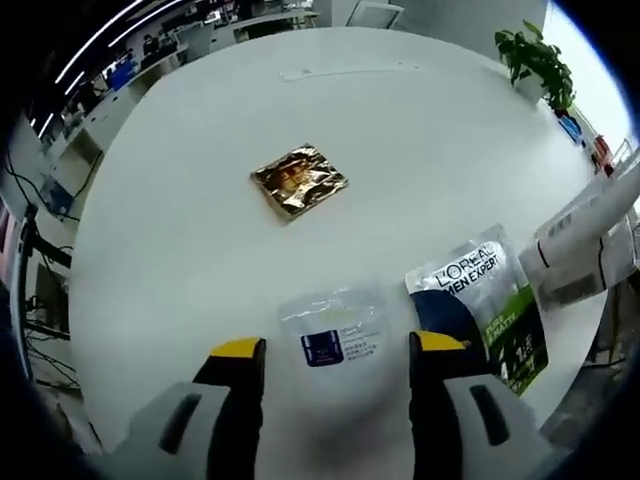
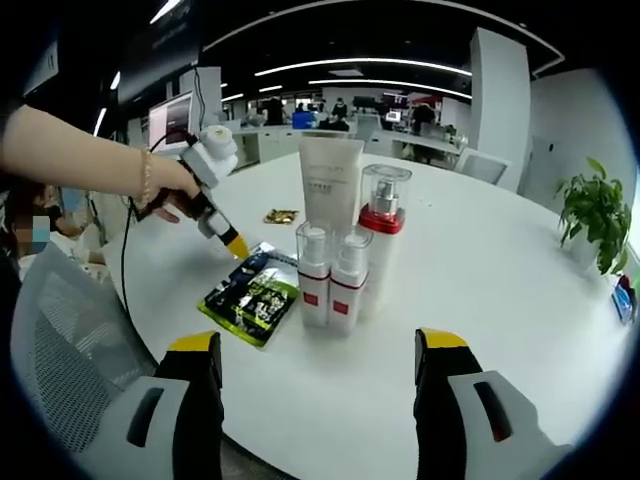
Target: Arrange the skincare products in the storage area until every visible bottle or jar stands upright without overlapping.
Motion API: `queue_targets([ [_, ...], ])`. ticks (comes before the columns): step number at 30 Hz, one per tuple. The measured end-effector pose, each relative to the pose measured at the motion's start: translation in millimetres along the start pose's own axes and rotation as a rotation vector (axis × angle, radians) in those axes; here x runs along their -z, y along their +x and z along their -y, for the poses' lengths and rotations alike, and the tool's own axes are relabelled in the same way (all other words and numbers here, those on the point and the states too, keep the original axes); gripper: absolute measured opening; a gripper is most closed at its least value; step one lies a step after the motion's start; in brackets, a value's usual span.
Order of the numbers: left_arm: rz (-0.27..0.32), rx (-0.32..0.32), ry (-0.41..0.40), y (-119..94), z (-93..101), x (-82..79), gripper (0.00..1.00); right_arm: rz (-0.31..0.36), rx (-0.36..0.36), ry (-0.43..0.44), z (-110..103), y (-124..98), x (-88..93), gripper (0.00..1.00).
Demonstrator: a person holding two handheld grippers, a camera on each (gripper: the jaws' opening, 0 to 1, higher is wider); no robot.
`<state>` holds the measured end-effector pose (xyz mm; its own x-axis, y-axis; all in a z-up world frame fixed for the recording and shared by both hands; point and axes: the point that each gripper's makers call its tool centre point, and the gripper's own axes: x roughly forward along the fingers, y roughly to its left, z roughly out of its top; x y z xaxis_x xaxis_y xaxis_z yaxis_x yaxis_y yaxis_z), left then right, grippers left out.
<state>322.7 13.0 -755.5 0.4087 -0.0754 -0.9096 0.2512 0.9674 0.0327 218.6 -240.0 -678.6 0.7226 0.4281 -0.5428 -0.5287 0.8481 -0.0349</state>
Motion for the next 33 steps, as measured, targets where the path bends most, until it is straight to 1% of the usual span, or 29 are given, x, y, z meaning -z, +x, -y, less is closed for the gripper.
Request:
queue_targets([
  [5, 0.023, 0.013, 0.026, -1, -3.9, -1.2, 0.57, -0.002, 0.002, -0.005, 0, 0, 0.3, 0.78],
  [7, 0.033, 0.014, 0.025, -1, -6.7, -2.5, 0.52, -0.003, 0.004, -0.003, 0, -1, 0.3, 0.78],
  [9, 0.042, 0.02, 0.02, 0, -9.4, -2.9, 0.45, -0.003, 0.006, -0.003, 0, -1, 0.4, 0.78],
  [12, 0.045, 0.023, 0.021, 8, -13.0, -8.2, 0.45, -0.007, 0.006, -0.006, 0, 0, 0.9, 0.78],
  [16, 0.053, 0.019, 0.01, 11, -14.9, -9.9, 0.45, -0.01, 0.004, -0.01, 0, 0, 1.3, 0.78],
  [18, 0.072, 0.014, -0.001, 13, -16.6, -11.3, 0.45, -0.009, 0.004, -0.011, 0, 1, 1.1, 0.78],
  [24, 0.091, 0.019, -0.013, 15, -19.9, -10.0, 0.45, -0.009, -0.002, -0.011, -2, 0, 0.9, 0.78],
  [26, 0.106, 0.008, -0.008, 13, -23.0, -10.7, 0.45, -0.01, -0.005, -0.015, -2, 1, 1.1, 0.78],
  [28, 0.121, 0.011, -0.016, 10, -24.4, -11.8, 0.45, -0.009, -0.01, -0.02, -4, 1, 0.5, 0.78],
  [32, 0.174, 0.024, -0.034, -2, -22.5, -15.7, 0.45, -0.004, -0.017, -0.034, -6, 1, -0.9, 0.78],
  [33, 0.196, 0.024, -0.033, -7, -22.0, -17.7, 0.45, -0.003, -0.021, -0.04, -8, 0, -1.9, 0.78],
])
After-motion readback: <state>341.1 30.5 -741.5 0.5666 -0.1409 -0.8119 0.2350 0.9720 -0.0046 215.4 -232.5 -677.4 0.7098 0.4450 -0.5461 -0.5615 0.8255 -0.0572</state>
